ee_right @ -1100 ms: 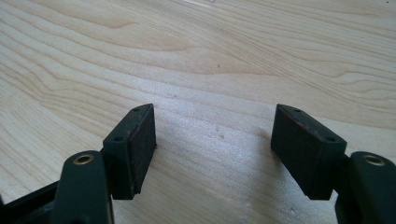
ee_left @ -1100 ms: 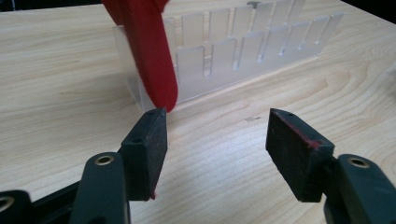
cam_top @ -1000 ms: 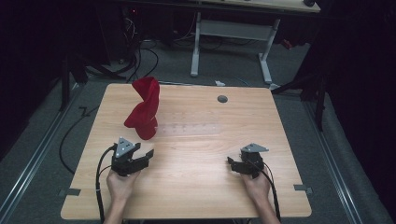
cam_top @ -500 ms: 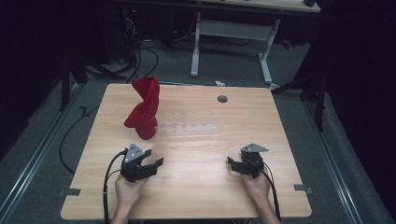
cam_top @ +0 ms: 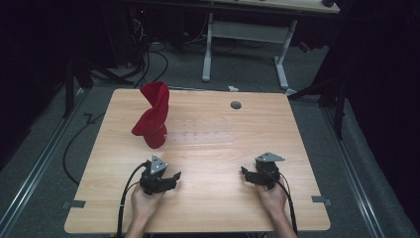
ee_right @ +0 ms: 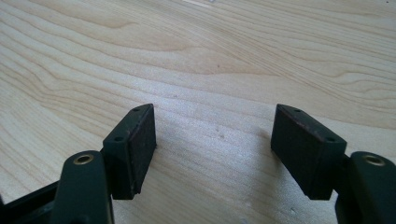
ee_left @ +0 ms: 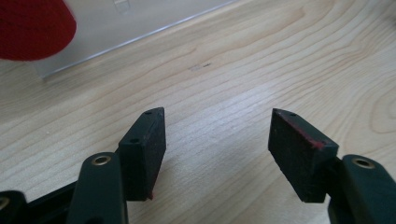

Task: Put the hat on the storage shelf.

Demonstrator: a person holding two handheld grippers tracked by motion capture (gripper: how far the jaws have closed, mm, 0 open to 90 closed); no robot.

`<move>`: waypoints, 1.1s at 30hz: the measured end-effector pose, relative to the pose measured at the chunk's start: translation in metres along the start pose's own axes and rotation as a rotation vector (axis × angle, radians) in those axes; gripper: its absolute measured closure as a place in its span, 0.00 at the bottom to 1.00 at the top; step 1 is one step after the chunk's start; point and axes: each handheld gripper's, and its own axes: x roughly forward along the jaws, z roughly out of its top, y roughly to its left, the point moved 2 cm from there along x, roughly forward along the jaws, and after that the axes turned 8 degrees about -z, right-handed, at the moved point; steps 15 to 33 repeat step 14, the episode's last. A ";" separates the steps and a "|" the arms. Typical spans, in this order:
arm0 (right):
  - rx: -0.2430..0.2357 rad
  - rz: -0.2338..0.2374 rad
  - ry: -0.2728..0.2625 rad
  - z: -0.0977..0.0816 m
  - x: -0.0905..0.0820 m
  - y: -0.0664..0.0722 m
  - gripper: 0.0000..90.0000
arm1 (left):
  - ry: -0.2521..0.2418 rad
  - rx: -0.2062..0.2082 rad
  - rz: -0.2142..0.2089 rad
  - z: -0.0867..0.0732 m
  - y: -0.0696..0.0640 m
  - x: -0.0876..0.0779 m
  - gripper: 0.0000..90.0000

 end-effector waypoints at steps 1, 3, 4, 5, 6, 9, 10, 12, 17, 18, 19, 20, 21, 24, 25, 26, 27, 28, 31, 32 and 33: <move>0.002 0.000 0.001 0.000 0.000 0.000 0.35 | 0.005 0.002 0.008 -0.001 0.001 0.002 0.41; 0.000 0.000 0.000 0.000 0.000 0.000 0.35 | 0.014 0.009 0.031 -0.004 0.004 0.004 0.40; 0.001 0.000 0.000 0.000 0.000 0.000 0.35 | 0.021 0.010 0.044 -0.006 0.005 0.006 0.40; 0.002 0.000 0.000 0.000 0.000 0.000 0.35 | 0.021 0.013 0.053 -0.006 0.005 0.007 0.39; 0.000 0.000 0.000 0.000 0.000 0.000 0.35 | 0.021 0.016 0.056 -0.006 0.005 0.007 0.38; 0.000 0.000 0.000 0.000 0.000 0.000 0.35 | 0.027 0.017 0.056 -0.006 0.006 0.007 0.37; 0.002 0.000 0.000 0.000 0.000 0.000 0.35 | 0.029 0.021 0.056 -0.007 0.005 0.008 0.36; 0.002 0.000 0.000 0.000 0.000 0.000 0.35 | 0.031 0.020 0.056 -0.007 0.005 0.008 0.33; 0.002 0.000 0.000 0.000 0.000 0.000 0.35 | 0.031 0.020 0.055 -0.007 0.005 0.008 0.32; 0.002 0.000 0.000 0.000 0.000 0.000 0.35 | 0.031 0.020 0.055 -0.007 0.005 0.008 0.32; 0.002 0.000 0.000 0.000 0.000 0.000 0.35 | 0.031 0.020 0.055 -0.007 0.005 0.008 0.32; 0.002 0.000 0.000 0.000 0.000 0.000 0.35 | 0.031 0.020 0.055 -0.007 0.005 0.008 0.32; 0.002 0.000 0.000 0.000 0.000 0.000 0.35 | 0.031 0.020 0.055 -0.007 0.005 0.008 0.32; 0.002 0.000 0.000 0.000 0.000 0.000 0.35 | 0.031 0.020 0.055 -0.007 0.005 0.008 0.32; 0.002 0.000 0.000 0.000 0.000 0.000 0.35 | 0.031 0.020 0.055 -0.007 0.005 0.008 0.32; 0.002 0.000 0.000 0.000 0.000 0.000 0.35 | 0.031 0.020 0.055 -0.007 0.005 0.008 0.32; 0.002 0.000 0.000 0.000 0.000 0.000 0.35 | 0.031 0.020 0.055 -0.007 0.005 0.008 0.32; 0.002 0.000 0.000 0.000 0.000 0.000 0.35 | 0.031 0.020 0.055 -0.007 0.005 0.008 0.32; 0.002 0.000 0.000 0.000 0.000 0.000 0.35 | 0.031 0.020 0.055 -0.007 0.005 0.008 0.32; 0.002 0.000 0.000 0.000 0.000 0.000 0.35 | 0.031 0.020 0.055 -0.007 0.005 0.008 0.32; 0.002 0.000 0.000 0.000 0.000 0.000 0.35 | 0.031 0.020 0.055 -0.007 0.005 0.008 0.32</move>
